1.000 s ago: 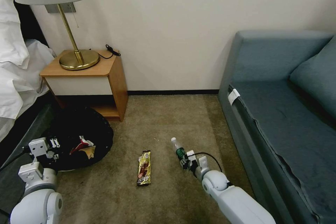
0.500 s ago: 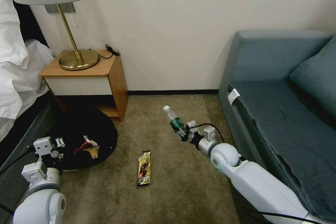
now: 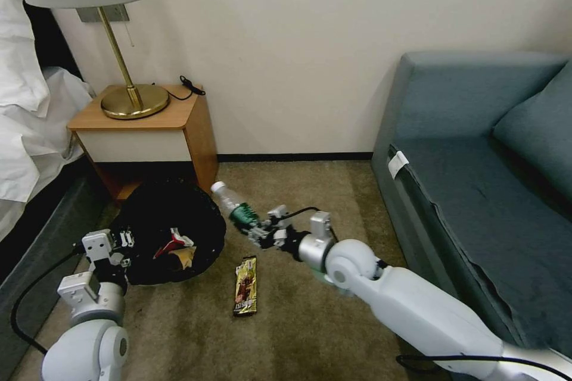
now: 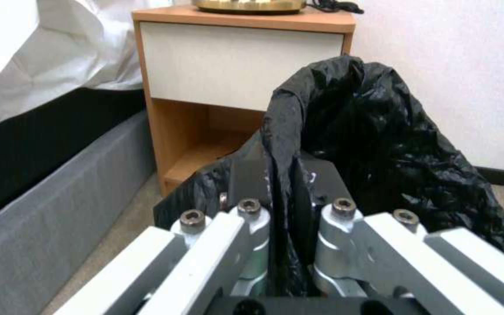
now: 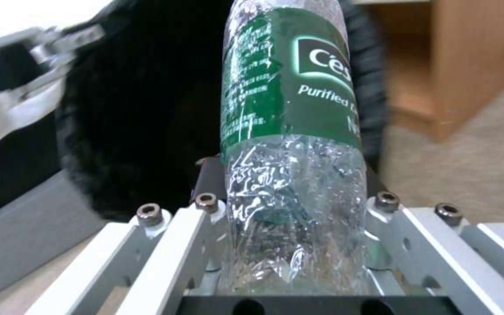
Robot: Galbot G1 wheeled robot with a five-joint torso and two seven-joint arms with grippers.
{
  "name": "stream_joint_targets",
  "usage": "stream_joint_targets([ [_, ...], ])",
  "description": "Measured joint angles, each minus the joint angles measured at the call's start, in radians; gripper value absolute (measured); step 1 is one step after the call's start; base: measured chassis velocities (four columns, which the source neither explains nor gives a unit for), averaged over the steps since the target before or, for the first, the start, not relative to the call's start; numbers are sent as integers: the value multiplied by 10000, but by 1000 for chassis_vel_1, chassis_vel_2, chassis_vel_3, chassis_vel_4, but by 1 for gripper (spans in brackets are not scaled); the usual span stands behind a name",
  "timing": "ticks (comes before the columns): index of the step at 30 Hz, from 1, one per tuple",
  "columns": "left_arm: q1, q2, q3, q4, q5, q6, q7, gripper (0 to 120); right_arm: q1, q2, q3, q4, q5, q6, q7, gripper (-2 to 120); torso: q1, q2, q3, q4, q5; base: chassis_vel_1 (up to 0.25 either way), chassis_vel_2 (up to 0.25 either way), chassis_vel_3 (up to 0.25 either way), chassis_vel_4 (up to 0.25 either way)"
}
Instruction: Pick up the trash bin, then pick up the garbage on the floor and place it into the trash bin.
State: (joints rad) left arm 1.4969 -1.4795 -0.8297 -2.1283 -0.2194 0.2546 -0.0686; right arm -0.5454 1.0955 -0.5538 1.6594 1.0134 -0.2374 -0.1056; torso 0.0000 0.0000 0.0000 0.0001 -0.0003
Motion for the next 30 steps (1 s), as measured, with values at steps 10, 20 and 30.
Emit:
stream_joint_targets([
  [10,-3,-83,0,53,-113,60,68,5,963,1297,-1340,-1374,97,351,-250,26,0,0,0,0,1,0,0,0,0],
  [20,-26,-108,-56,134,-123,66,109,5,1033,1795,-1218,-2160,-199,528,-98,55,0,0,0,0,1,0,0,0,0],
  [30,-134,-69,-76,289,-91,66,100,5,805,1632,-931,-2056,-505,584,-59,95,0,0,0,-1,2,0,0,0,0],
])
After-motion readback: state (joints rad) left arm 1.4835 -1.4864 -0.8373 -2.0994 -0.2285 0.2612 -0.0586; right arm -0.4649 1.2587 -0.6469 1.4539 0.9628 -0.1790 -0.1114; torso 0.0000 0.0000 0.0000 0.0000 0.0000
